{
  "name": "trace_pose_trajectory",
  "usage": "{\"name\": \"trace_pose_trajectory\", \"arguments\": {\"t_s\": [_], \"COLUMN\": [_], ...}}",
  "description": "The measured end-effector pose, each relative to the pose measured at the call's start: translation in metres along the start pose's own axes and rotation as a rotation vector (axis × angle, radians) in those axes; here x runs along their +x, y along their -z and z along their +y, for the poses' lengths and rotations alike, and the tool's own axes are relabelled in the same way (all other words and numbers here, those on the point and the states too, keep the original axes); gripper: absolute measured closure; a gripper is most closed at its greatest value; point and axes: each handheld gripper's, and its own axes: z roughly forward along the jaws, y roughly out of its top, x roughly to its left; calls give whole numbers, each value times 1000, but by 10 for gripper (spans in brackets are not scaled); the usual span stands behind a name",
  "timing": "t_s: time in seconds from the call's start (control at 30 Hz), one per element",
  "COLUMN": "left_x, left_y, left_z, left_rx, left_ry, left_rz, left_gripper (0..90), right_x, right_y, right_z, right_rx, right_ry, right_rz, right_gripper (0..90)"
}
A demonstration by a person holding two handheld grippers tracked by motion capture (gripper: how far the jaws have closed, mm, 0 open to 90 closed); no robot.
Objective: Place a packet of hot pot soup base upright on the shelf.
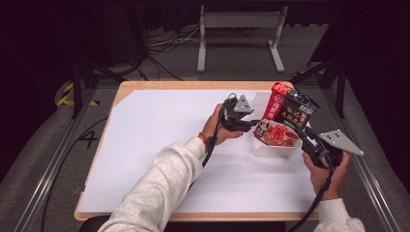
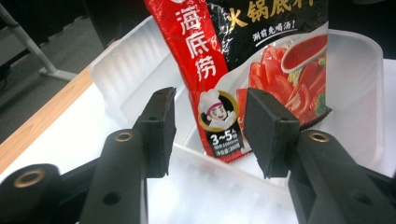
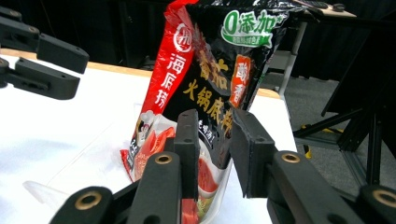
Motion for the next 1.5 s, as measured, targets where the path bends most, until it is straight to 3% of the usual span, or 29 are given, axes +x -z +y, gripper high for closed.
{"name": "trace_pose_trajectory", "arguments": {"t_s": [0.3,0.77,0.9,1.03,1.37,1.5], "left_x": [-3,-4,-2,-3,-16,-17], "left_y": [26,74,93,114,157,172], "left_z": [-8,-27,-38,-53,-91,-106], "left_rx": [21,32,42,22,77,85], "left_ry": [-29,-30,-15,29,2,18], "left_rz": [22,63,90,96,182,199], "left_gripper": [461,397,376,352,300,277], "right_x": [5,6,7,7,3,3], "right_y": [-1,5,7,9,17,20], "right_z": [0,-1,-1,-1,-2,-4], "right_rx": [23,54,67,79,91,97], "right_ry": [42,81,105,115,144,160], "right_rz": [28,67,66,74,106,104], "right_gripper": [714,631,593,559,513,497]}}
